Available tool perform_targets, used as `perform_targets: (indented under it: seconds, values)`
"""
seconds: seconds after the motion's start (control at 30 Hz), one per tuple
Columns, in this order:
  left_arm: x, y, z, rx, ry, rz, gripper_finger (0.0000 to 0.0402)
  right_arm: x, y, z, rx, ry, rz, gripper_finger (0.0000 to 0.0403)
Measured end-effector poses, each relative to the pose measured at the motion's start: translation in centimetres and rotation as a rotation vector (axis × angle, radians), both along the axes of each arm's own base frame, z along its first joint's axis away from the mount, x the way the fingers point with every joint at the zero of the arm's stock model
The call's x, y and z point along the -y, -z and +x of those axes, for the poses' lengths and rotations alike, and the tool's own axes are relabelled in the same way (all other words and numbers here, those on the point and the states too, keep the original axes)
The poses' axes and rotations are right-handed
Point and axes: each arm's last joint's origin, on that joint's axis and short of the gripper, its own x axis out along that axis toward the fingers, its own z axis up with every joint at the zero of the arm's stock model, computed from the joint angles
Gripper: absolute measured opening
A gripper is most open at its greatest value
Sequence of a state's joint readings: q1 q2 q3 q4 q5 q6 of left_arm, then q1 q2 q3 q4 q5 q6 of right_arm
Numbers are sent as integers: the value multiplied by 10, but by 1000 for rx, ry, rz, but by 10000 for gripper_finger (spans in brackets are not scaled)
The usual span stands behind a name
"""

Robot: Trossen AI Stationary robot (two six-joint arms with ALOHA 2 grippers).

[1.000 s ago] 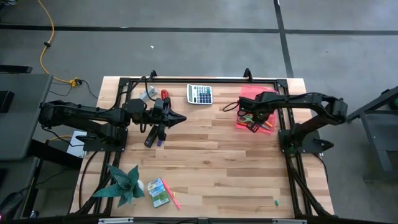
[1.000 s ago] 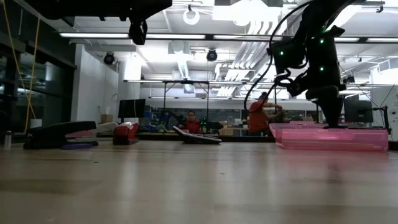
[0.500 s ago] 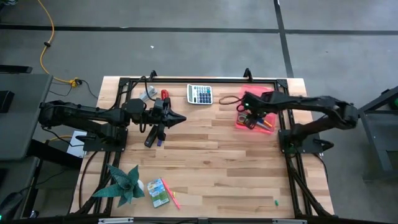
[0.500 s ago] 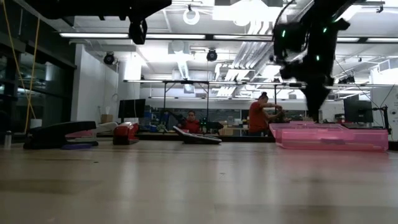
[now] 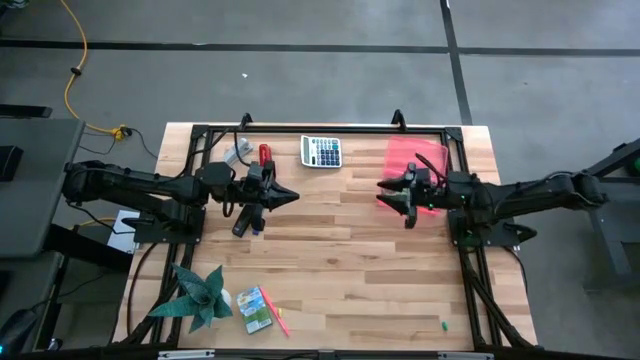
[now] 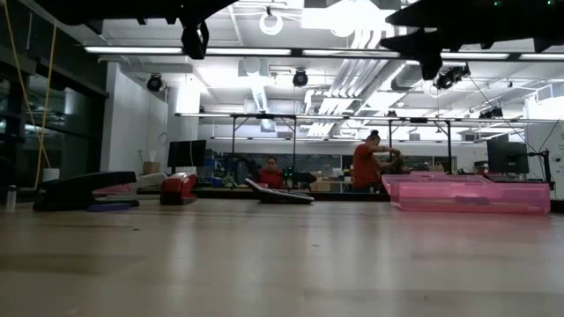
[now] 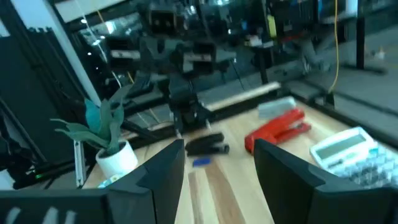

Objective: Pack school essentials
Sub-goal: Put the pink pencil into the pink supply box

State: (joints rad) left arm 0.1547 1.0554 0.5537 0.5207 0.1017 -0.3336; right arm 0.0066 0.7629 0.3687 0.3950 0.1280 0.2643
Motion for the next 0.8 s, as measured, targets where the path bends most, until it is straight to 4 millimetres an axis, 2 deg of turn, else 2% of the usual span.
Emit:
perform_targets:
  seconds: [0.23, 0.67, 0.8]
  values:
    - [2, 0, 0, -4, -31, 62, 1, -7, 1, 1, -14, -14, -56, 183]
    - [2, 0, 0, -11, -35, 153, 1, -7, 0, 1, -16, -21, -85, 183]
    - [2, 0, 0, -11, -35, 153, 1, -7, 0, 1, -20, -42, -131, 158]
